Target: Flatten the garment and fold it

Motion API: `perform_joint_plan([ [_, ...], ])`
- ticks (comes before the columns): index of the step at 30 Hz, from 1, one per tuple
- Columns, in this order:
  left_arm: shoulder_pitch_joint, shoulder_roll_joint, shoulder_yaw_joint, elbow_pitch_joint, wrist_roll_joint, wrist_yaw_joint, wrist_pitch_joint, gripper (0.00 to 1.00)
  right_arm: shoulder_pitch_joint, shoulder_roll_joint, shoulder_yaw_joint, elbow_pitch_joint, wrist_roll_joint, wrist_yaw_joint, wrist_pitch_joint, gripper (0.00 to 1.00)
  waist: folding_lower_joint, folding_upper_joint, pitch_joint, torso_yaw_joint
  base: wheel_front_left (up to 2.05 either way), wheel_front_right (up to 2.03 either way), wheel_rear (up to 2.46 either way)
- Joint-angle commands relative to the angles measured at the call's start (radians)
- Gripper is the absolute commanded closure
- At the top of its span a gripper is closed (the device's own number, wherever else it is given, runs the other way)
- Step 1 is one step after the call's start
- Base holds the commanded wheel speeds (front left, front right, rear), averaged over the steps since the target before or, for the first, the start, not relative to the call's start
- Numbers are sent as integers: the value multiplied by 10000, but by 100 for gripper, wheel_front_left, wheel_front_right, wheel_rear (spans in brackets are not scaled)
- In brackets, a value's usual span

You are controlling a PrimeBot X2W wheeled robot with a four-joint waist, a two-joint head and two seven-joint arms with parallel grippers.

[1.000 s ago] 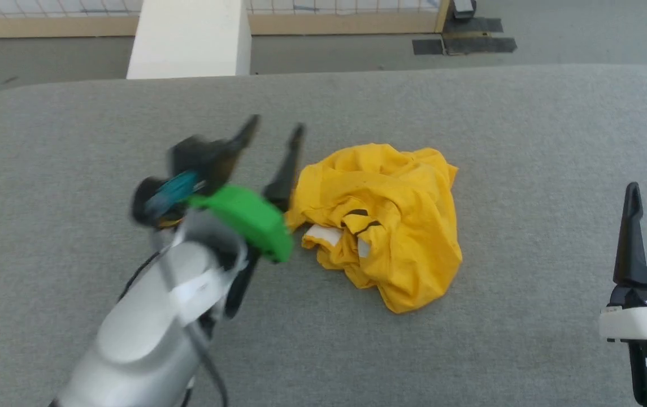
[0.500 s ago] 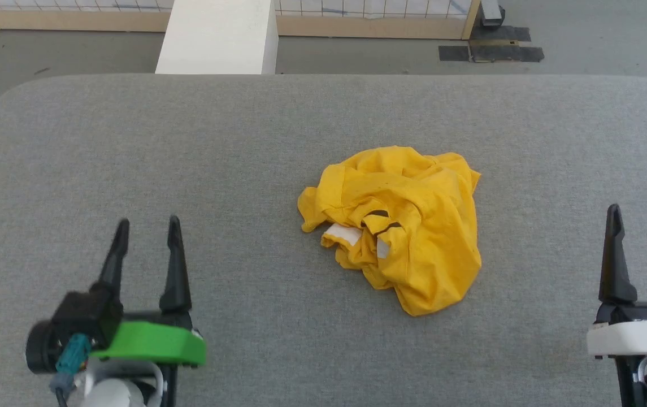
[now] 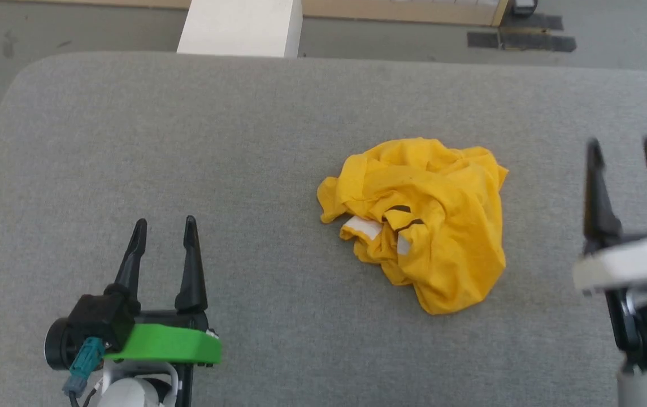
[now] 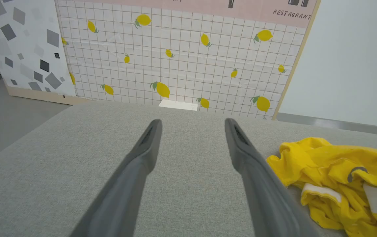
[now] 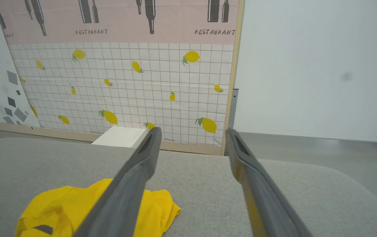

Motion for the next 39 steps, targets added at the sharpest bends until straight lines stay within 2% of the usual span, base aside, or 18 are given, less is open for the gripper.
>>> perform_joint_plan([
  [1,-173,-127,107,40,124,-124,-35,0,-553,-143,309,-96,-91,-13,547,0,0,-1,502,170,0,0,0],
  [5,-392,-402,332,88,339,-424,-35,0,-1844,-756,892,37,513,-13,2297,0,0,-1,1109,295,0,0,0],
  [11,-848,-826,608,226,660,-879,-35,0,-3505,-1473,1011,853,1387,-13,4483,0,0,-1,1957,539,0,0,0],
  [19,-1277,-1230,761,540,1009,-1429,-35,0,-4336,-1496,525,2511,1386,-13,6833,0,0,-1,2524,936,0,0,0],
  [22,-1336,-1331,797,648,1092,-1578,-35,0,-4257,-1604,542,2849,1229,-13,7453,0,0,-1,2618,1088,0,0,0],
  [29,-1397,-1488,872,829,1247,-1843,-35,0,-3842,-1643,771,3518,1270,-13,7908,0,0,-1,2716,1311,0,0,0],
  [30,-1393,-1501,886,846,1264,-1858,-35,0,-3788,-1663,822,3616,1237,-13,7982,41,0,-1,2709,1311,0,0,0],
  [31,-1383,-1515,900,873,1283,-1878,-36,0,-3747,-1691,880,3707,1170,-13,8014,65,0,-1,2688,1302,0,0,0],
  [32,-1372,-1527,911,910,1300,-1904,-36,0,-3735,-1709,933,3771,1100,-13,7979,100,0,-1,2651,1283,0,0,0],
  [39,-1258,-1568,1076,1060,1422,-1976,-36,0,-3985,-1610,892,3804,1283,-13,6985,100,0,-1,2009,942,0,0,0],
])
